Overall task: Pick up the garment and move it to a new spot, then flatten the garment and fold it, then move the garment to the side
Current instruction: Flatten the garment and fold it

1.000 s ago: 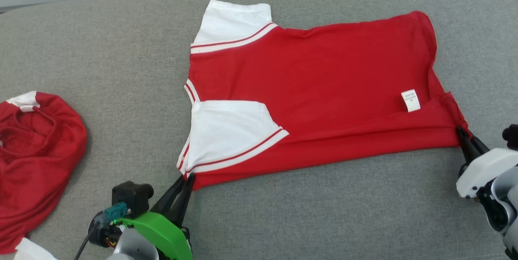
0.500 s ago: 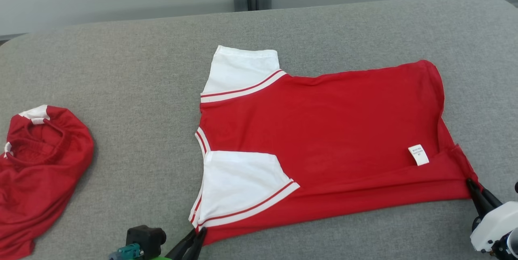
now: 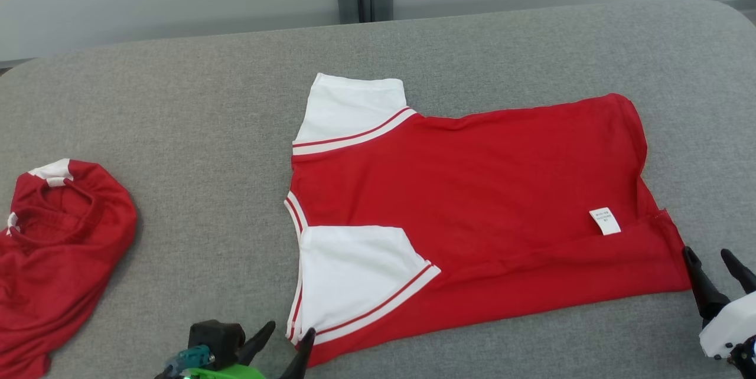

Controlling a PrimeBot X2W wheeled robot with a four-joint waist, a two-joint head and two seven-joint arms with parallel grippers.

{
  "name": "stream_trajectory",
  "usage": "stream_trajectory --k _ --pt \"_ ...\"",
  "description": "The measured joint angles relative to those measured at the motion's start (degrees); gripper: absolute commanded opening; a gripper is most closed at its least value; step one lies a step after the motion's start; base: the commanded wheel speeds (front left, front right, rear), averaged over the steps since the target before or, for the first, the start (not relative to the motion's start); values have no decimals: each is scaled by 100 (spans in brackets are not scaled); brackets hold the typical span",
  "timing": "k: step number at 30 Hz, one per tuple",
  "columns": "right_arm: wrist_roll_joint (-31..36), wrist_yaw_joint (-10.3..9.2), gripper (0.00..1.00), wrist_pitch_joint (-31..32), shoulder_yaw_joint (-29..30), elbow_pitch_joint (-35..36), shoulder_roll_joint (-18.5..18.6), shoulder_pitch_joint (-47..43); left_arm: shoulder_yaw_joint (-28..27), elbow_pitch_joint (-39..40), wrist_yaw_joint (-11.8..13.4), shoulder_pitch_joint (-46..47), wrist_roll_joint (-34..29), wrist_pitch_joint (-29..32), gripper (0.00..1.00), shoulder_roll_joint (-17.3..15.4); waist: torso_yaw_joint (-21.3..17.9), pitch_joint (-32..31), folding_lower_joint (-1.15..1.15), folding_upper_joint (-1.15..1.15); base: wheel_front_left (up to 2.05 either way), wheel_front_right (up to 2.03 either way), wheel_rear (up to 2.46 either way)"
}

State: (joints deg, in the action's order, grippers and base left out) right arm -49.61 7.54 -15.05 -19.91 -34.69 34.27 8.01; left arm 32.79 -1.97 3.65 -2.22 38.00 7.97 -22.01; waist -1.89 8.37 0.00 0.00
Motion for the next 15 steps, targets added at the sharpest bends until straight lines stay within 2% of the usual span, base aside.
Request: stream_trajectory --k 4,9,11,12,15 --pt "272 0 100 0 356 314 -65 -95 -210 547 137 151 -31 -52 100 -67 -46 -13 0 0 0 0 0" --pt "598 0 100 0 650 642 -245 -135 -568 1090 203 1380 -338 319 100 -434 -40 128 0 0 0 0 0" --pt "730 0 100 2 704 754 -318 -79 -658 1043 109 2048 -360 559 100 -485 -39 236 0 0 0 0 0" --pt "845 0 100 34 761 904 -350 70 -658 775 -96 2852 -377 894 100 -503 -49 384 0 0 0 0 0" --pt "969 -1 100 118 805 1095 -410 327 -553 176 -481 3961 -307 1506 100 -499 -85 631 0 0 0 0 0"
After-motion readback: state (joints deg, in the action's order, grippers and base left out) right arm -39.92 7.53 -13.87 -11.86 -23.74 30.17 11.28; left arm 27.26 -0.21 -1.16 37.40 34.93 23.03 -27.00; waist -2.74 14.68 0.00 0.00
